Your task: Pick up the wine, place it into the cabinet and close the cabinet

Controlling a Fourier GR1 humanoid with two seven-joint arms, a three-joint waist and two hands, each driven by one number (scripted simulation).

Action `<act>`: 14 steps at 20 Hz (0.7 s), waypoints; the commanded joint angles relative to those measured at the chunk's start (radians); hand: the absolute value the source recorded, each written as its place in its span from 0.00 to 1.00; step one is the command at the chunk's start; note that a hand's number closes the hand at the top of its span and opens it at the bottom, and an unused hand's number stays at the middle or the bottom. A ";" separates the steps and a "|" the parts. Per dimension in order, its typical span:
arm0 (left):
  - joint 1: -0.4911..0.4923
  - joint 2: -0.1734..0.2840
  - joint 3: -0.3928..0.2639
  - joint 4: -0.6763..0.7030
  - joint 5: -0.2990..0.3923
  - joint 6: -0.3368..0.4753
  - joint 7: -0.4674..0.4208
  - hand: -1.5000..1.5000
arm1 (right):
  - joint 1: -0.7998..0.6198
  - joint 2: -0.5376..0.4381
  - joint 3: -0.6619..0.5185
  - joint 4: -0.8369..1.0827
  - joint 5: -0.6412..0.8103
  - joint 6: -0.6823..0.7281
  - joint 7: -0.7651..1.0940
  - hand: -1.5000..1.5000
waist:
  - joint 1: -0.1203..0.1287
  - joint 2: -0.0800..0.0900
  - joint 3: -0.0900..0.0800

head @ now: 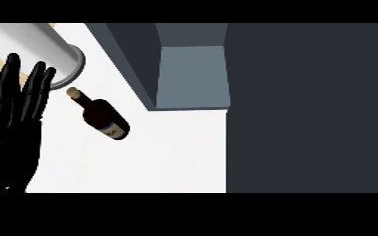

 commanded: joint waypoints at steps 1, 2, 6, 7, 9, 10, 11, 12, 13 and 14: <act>-0.062 0.045 -0.025 0.038 0.115 -0.128 0.001 0.00 | 0.030 0.014 0.030 -0.043 0.042 -0.019 0.007 0.00 | 0.012 -0.010 -0.003; -0.072 0.084 -0.022 0.060 0.232 -0.232 -0.011 0.00 | 0.027 -0.003 0.009 -0.034 0.016 0.002 -0.014 0.00 | -0.003 -0.007 -0.004; -0.138 0.138 -0.186 0.055 0.415 -0.497 -0.022 0.00 | 0.017 -0.006 0.026 -0.033 0.001 0.022 -0.009 0.00 | -0.075 0.001 -0.009; -0.105 0.145 -0.236 0.123 0.455 -0.525 0.060 0.00 | 0.017 0.020 0.114 -0.021 -0.078 0.085 0.033 0.00 | -0.071 0.021 -0.006; -0.098 0.192 -0.237 0.152 0.582 -0.617 0.090 0.00 | 0.053 0.030 0.147 -0.041 -0.093 0.094 0.060 0.00 | -0.058 0.008 -0.006; -0.108 0.215 -0.237 0.169 0.649 -0.660 0.105 0.00 | 0.042 0.026 0.144 -0.050 -0.112 0.098 0.080 0.00 | -0.048 0.007 -0.005; -0.095 0.274 -0.202 0.174 0.711 -0.716 0.109 0.00 | 0.071 0.024 0.151 -0.073 -0.124 0.106 0.086 0.00 | -0.037 0.000 -0.005; -0.115 0.313 -0.184 0.203 0.777 -0.753 0.127 0.00 | 0.076 0.014 0.148 -0.092 -0.127 0.105 0.110 0.00 | -0.038 0.000 -0.005; -0.151 0.348 -0.154 0.206 0.852 -0.754 0.158 0.00 | 0.096 0.032 0.167 -0.143 -0.138 0.086 0.149 0.00 | -0.040 -0.007 -0.004; -0.132 0.405 -0.127 0.220 0.930 -0.807 0.159 0.00 | 0.116 0.013 0.156 -0.166 -0.135 0.092 0.155 0.00 | -0.027 -0.009 -0.004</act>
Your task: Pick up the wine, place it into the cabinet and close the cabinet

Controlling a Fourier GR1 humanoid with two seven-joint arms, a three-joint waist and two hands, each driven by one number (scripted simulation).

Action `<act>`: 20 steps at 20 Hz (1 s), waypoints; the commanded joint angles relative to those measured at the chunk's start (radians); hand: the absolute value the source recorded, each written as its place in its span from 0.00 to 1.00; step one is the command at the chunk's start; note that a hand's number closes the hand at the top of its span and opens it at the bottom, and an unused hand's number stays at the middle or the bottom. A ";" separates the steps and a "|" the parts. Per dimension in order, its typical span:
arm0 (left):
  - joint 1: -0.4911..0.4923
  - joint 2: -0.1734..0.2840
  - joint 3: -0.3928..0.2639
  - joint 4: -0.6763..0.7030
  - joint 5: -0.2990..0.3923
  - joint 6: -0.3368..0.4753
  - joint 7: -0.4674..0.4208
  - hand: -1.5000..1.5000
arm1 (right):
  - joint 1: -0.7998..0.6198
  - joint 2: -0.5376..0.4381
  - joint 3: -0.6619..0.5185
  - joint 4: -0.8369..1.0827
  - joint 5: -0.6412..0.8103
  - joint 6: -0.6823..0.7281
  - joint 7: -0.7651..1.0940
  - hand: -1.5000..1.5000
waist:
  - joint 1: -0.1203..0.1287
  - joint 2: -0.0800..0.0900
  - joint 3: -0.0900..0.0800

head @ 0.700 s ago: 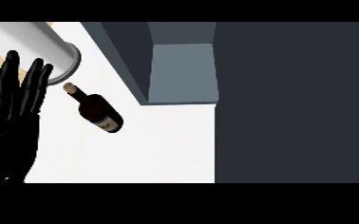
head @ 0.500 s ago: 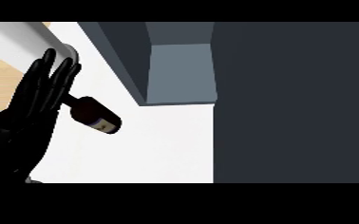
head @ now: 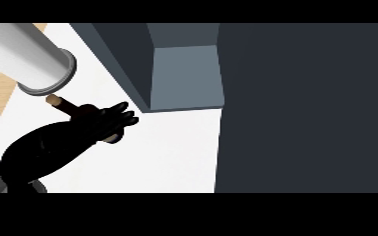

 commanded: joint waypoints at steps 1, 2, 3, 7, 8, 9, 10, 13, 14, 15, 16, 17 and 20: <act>-0.048 0.177 0.078 0.097 0.303 -0.165 0.059 0.00 | 0.036 -0.007 0.016 -0.087 -0.046 0.005 0.082 0.00 | 0.014 -0.004 0.001; -0.071 0.220 0.070 0.108 0.377 -0.184 0.089 0.00 | 0.010 -0.015 0.011 -0.113 -0.054 -0.001 0.121 0.00 | 0.025 -0.006 0.002; -0.105 0.268 0.087 0.132 0.424 -0.186 0.109 0.00 | 0.015 -0.011 0.040 -0.173 -0.038 -0.024 0.183 0.00 | 0.019 -0.008 0.001; -0.198 0.447 0.119 0.252 0.691 -0.240 0.171 0.00 | 0.077 -0.018 0.069 -0.310 -0.051 -0.039 0.256 0.00 | 0.025 -0.009 0.002; -0.195 0.473 0.108 0.276 0.736 -0.242 0.190 0.00 | 0.082 -0.011 0.108 -0.358 -0.006 -0.071 0.310 0.00 | 0.033 -0.010 0.002; -0.224 0.478 0.093 0.260 0.766 -0.228 0.209 0.00 | 0.070 0.009 0.147 -0.362 0.052 -0.102 0.328 0.00 | 0.044 -0.010 0.002; -0.254 0.484 0.080 0.282 0.793 -0.202 0.234 0.00 | 0.074 0.017 0.171 -0.354 0.069 -0.100 0.313 0.00 | 0.045 -0.009 0.002; -0.320 0.526 0.074 0.398 0.868 -0.283 0.294 0.00 | 0.074 0.001 0.174 -0.408 0.063 -0.111 0.374 0.00 | 0.038 -0.007 0.002; -0.296 0.514 0.061 0.342 0.844 -0.229 0.299 0.00 | 0.077 0.001 0.201 -0.489 0.075 -0.137 0.448 0.00 | 0.042 -0.010 0.002; -0.307 0.511 0.096 0.385 0.848 -0.264 0.310 0.00 | 0.122 0.001 0.223 -0.416 0.094 -0.104 0.343 0.00 | 0.047 -0.010 0.003; -0.273 0.539 0.097 0.359 0.902 -0.257 0.322 0.00 | 0.092 -0.010 0.198 -0.445 0.085 -0.121 0.399 0.00 | 0.052 -0.010 0.002; -0.308 0.559 0.089 0.363 0.927 -0.244 0.345 0.00 | 0.061 0.004 0.222 -0.444 0.114 -0.149 0.429 0.00 | 0.051 -0.010 0.002; -0.323 0.520 0.099 0.401 0.891 -0.272 0.358 0.00 | 0.036 0.014 0.262 -0.462 0.153 -0.190 0.468 0.00 | 0.050 -0.011 0.002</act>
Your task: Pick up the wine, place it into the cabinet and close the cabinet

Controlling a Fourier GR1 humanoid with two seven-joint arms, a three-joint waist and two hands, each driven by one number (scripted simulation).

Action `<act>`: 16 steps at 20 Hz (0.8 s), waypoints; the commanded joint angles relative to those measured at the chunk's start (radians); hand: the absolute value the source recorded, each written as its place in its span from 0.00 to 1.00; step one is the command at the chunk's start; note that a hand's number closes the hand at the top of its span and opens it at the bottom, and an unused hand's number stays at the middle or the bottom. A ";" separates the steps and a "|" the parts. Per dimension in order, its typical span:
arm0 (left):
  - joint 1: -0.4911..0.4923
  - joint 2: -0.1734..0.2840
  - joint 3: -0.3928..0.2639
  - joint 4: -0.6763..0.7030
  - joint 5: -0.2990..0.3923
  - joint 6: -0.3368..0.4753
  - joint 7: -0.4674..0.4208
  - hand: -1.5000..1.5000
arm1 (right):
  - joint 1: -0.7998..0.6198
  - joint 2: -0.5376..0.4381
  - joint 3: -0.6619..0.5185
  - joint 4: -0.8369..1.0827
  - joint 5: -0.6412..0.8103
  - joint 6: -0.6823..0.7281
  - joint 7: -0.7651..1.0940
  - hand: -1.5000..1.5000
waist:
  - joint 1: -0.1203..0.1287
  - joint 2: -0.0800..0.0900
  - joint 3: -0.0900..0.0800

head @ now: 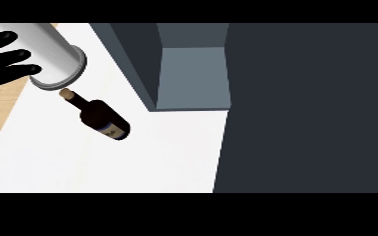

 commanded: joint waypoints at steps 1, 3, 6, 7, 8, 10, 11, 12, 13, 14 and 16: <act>0.035 -0.033 0.018 0.009 -0.039 -0.043 0.027 0.00 | 0.007 -0.006 0.039 -0.147 0.091 -0.041 0.081 0.00 | 0.009 -0.001 0.000; -0.013 -0.044 0.001 0.031 -0.056 -0.003 0.037 0.00 | 0.017 -0.036 0.023 -0.239 0.053 -0.056 0.176 0.00 | -0.003 -0.002 -0.001; -0.020 -0.053 0.005 0.073 -0.039 -0.034 0.058 0.00 | -0.025 -0.033 0.053 -0.220 0.091 -0.082 0.177 0.00 | -0.004 -0.002 -0.001; -0.043 -0.105 0.012 0.128 -0.116 -0.075 0.049 0.00 | -0.044 -0.025 0.078 -0.183 0.112 -0.089 0.160 0.00 | -0.009 0.000 -0.001; -0.010 -0.081 0.008 0.033 -0.095 -0.018 0.059 0.00 | -0.004 -0.023 0.096 -0.179 0.121 -0.098 0.136 0.00 | 0.003 -0.003 0.000; -0.052 -0.095 -0.008 0.051 -0.099 0.030 0.058 0.00 | -0.026 -0.058 0.073 -0.255 0.104 -0.107 0.208 0.00 | -0.012 -0.005 -0.001; -0.061 -0.084 0.003 0.119 -0.083 -0.027 0.074 0.00 | -0.084 -0.031 0.132 -0.211 0.169 -0.138 0.211 0.00 | -0.010 -0.003 -0.002; -0.050 -0.108 0.022 0.144 -0.131 -0.040 0.057 0.00 | -0.021 -0.079 0.060 -0.256 0.096 -0.111 0.196 0.00 | -0.018 -0.003 -0.001; -0.039 -0.166 0.020 0.126 -0.219 -0.048 0.041 0.00 | -0.059 -0.051 0.103 -0.213 0.122 -0.136 0.200 0.00 | -0.006 -0.002 -0.001; -0.034 -0.154 0.021 0.153 -0.187 -0.094 0.055 0.00 | -0.085 -0.047 0.113 -0.170 0.164 -0.149 0.187 0.00 | -0.003 -0.001 -0.001; -0.059 -0.230 -0.001 0.128 -0.266 -0.030 0.038 0.00 | -0.105 -0.063 0.092 -0.173 0.137 -0.154 0.200 0.00 | -0.004 -0.001 -0.001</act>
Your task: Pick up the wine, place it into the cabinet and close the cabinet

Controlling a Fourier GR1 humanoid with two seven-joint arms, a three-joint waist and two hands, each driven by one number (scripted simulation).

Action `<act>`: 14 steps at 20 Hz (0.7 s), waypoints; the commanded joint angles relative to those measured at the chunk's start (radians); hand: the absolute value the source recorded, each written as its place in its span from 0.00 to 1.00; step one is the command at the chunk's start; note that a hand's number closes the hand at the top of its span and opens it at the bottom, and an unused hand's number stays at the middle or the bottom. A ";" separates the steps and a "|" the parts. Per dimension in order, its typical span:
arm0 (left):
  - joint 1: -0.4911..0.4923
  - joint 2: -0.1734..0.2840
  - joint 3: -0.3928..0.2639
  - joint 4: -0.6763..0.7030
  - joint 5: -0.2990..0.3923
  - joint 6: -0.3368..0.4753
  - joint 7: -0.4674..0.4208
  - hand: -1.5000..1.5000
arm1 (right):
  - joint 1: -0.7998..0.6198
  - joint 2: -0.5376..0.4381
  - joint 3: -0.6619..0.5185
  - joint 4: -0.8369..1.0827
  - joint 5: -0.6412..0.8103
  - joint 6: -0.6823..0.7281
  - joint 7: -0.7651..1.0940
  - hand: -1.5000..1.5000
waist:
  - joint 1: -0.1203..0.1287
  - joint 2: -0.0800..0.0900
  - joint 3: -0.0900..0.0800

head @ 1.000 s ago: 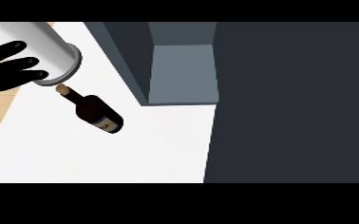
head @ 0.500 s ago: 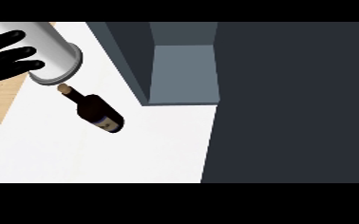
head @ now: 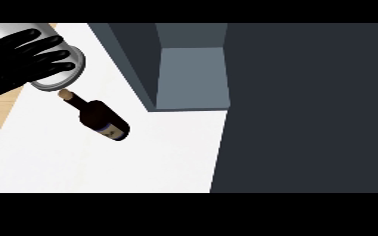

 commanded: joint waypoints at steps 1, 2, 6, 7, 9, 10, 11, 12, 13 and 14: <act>0.022 -0.028 0.012 0.050 -0.047 -0.076 0.010 0.00 | 0.093 -0.060 0.006 -0.217 0.053 0.013 0.031 0.00 | -0.002 0.000 0.001; -0.038 -0.048 0.017 0.120 -0.083 -0.070 0.015 0.00 | 0.071 -0.037 0.047 -0.172 0.101 -0.013 0.018 0.00 | -0.007 0.002 0.001; 0.017 -0.138 0.023 0.112 -0.193 -0.100 -0.019 0.00 | 0.032 -0.054 0.055 -0.186 0.122 -0.041 0.073 0.00 | 0.002 0.000 0.000; 0.055 -0.105 0.048 0.093 -0.177 -0.147 -0.027 0.00 | 0.036 -0.051 0.079 -0.196 0.142 -0.057 0.071 0.00 | 0.007 -0.002 -0.001; 0.015 -0.183 0.050 0.141 -0.285 -0.138 -0.043 0.00 | -0.012 -0.075 0.000 -0.179 0.074 -0.052 0.109 0.00 | 0.004 0.003 0.000; -0.023 -0.177 0.071 0.167 -0.288 -0.155 -0.051 0.00 | 0.020 -0.063 0.071 -0.178 0.124 -0.068 0.075 0.00 | -0.002 0.001 0.000; -0.014 -0.214 0.095 0.231 -0.352 -0.196 -0.077 0.00 | -0.026 -0.057 0.061 -0.143 0.122 -0.074 0.082 0.00 | -0.002 0.004 -0.001; -0.008 -0.192 0.090 0.236 -0.342 -0.188 -0.064 0.00 | 0.019 -0.072 0.071 -0.198 0.105 -0.074 0.078 0.00 | -0.004 0.002 0.000; 0.049 -0.204 0.091 0.182 -0.368 -0.201 -0.082 0.00 | -0.010 -0.077 0.068 -0.239 0.131 -0.105 0.159 0.00 | -0.002 -0.003 -0.002; -0.044 -0.222 0.098 0.285 -0.383 -0.206 -0.079 0.00 | 0.013 -0.087 0.057 -0.174 0.099 -0.074 0.058 0.00 | -0.009 0.004 0.000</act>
